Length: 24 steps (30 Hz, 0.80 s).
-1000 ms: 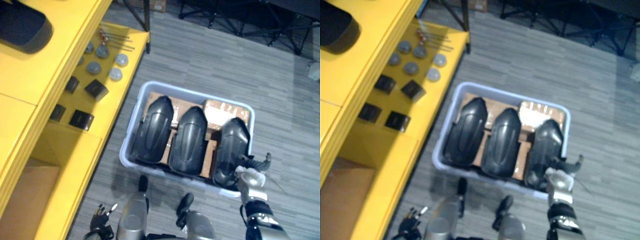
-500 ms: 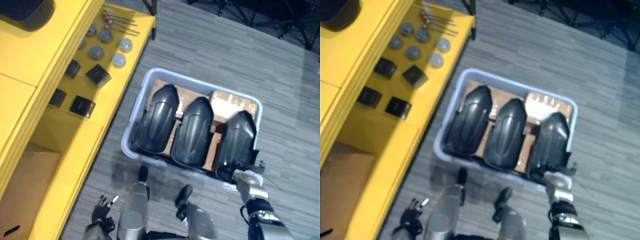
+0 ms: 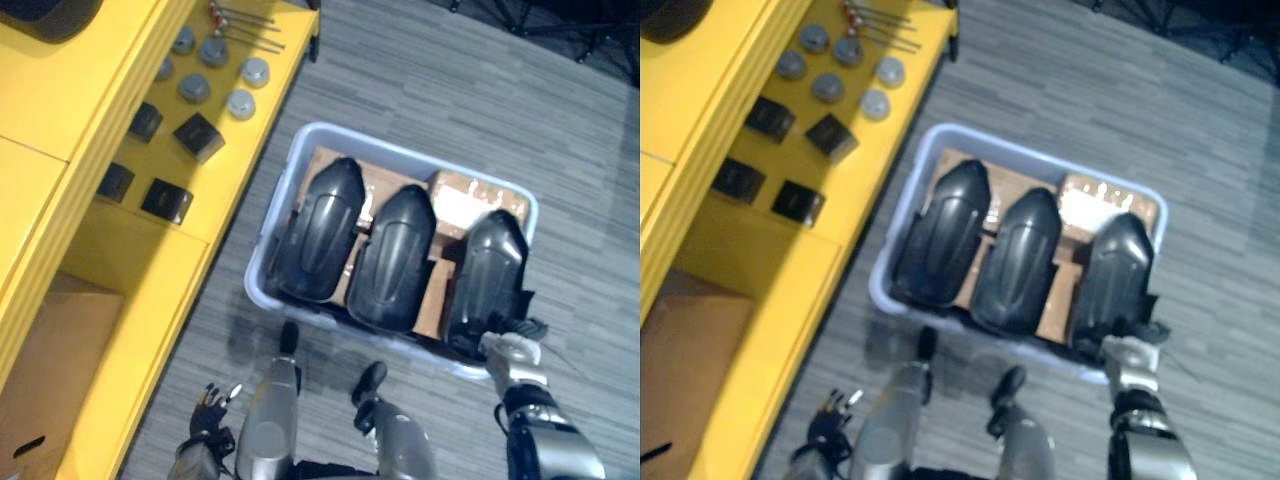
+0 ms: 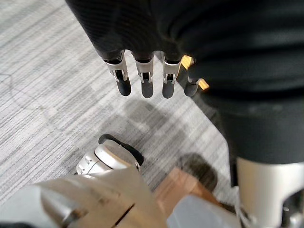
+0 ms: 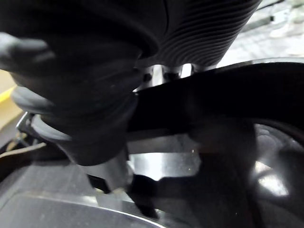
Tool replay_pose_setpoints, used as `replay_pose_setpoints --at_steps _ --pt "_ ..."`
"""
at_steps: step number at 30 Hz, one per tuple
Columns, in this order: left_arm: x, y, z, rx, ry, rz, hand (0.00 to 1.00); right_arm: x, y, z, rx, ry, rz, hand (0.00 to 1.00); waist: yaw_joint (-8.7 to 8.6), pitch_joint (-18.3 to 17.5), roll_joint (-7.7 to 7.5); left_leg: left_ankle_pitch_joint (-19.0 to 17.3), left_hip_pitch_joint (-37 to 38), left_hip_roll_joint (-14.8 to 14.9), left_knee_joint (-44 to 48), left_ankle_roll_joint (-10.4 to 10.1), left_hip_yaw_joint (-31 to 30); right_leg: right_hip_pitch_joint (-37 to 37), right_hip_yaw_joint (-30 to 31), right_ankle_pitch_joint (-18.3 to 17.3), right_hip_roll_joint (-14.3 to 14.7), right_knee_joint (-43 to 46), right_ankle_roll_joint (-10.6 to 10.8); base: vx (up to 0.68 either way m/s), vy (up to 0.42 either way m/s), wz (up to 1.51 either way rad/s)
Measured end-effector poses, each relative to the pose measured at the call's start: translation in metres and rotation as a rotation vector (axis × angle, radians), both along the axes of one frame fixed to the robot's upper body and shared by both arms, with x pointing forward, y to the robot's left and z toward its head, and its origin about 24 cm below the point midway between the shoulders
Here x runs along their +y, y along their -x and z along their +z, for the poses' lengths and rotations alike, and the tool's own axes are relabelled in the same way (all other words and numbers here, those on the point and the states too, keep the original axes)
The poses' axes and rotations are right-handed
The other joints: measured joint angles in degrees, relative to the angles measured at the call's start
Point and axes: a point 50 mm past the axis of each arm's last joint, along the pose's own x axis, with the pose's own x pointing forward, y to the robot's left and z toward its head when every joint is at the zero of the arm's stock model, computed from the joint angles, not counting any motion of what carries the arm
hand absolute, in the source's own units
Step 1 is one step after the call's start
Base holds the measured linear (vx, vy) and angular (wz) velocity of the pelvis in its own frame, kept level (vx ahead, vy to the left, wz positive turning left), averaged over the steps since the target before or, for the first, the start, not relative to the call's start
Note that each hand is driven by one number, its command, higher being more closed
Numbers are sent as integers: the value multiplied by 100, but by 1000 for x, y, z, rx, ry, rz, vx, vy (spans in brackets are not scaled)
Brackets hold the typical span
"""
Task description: Walk over and take plastic housings, then place them on the shelf
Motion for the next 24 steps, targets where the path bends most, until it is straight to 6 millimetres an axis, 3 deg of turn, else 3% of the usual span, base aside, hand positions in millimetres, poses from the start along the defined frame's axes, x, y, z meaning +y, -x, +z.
replay_pose_setpoints --at_steps 6,18,22,24 --pt "0 -1 1 -14 -3 3 0 -3 -5 5 8 36 12 100 16 72 129 41 -58 15 -25 -17 -39 -53 -39 -9 15 26 1 -1 -17 2" --pt "2 -10 9 -59 -27 22 0 -8 1 16 -48 152 43 100 102 91 86 213 531 -16 -527 -41 -29 388 -86 7 3 -121 24 9 -4 1" --pt "13 -5 13 -55 -88 120 0 -6 11 12 -50 185 48 100 76 -17 -61 411 898 -37 -998 -60 -1 592 -98 34 3 -270 66 9 -7 0" --pt "23 -3 17 -61 -130 206 0 1 18 6 -45 192 56 100 -28 -149 -230 544 1109 -46 -1302 -74 -9 745 -196 62 9 -372 108 55 -25 10"
